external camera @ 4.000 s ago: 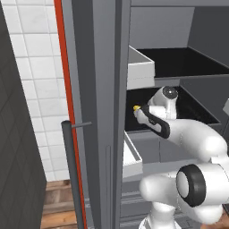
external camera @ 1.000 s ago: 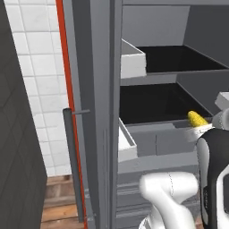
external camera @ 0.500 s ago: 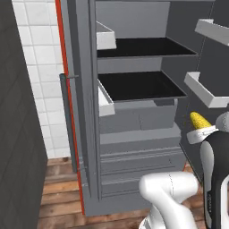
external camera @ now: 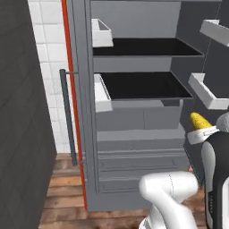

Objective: Place one corn and one fish in each tupperware on the nearby counter, to pack two identical lunches.

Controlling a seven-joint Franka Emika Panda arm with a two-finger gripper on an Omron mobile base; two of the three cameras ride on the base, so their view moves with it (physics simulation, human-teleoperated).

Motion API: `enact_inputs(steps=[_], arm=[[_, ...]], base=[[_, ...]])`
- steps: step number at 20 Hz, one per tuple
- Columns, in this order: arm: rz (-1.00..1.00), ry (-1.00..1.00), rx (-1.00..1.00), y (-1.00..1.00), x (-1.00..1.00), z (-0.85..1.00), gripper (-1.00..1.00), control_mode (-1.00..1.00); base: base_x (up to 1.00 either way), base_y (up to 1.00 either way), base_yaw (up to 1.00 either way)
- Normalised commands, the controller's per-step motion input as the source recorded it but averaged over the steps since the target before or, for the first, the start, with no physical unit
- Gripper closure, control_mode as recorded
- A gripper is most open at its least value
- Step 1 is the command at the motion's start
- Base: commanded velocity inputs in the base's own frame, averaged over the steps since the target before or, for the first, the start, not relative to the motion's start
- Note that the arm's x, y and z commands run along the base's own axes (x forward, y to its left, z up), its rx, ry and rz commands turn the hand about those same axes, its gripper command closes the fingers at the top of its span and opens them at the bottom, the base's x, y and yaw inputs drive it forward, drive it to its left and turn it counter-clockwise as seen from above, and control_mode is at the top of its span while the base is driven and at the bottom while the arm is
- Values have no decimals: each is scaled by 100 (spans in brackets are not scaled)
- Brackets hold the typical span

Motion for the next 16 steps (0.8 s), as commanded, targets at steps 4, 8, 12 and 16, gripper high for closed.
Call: enact_inputs(steps=[4, 8, 12, 16], arm=[[0, 0, 0, 0, 0, 0, 100, 100], [0, 0, 0, 0, 0, 0, 100, 100], [0, 0, 0, 0, 0, 0, 100, 100], [0, 0, 0, 0, 0, 0, 100, 100]], base=[[0, 0, 49], [0, -17, 61], [-3, -46, 67], [-11, -63, 67]])
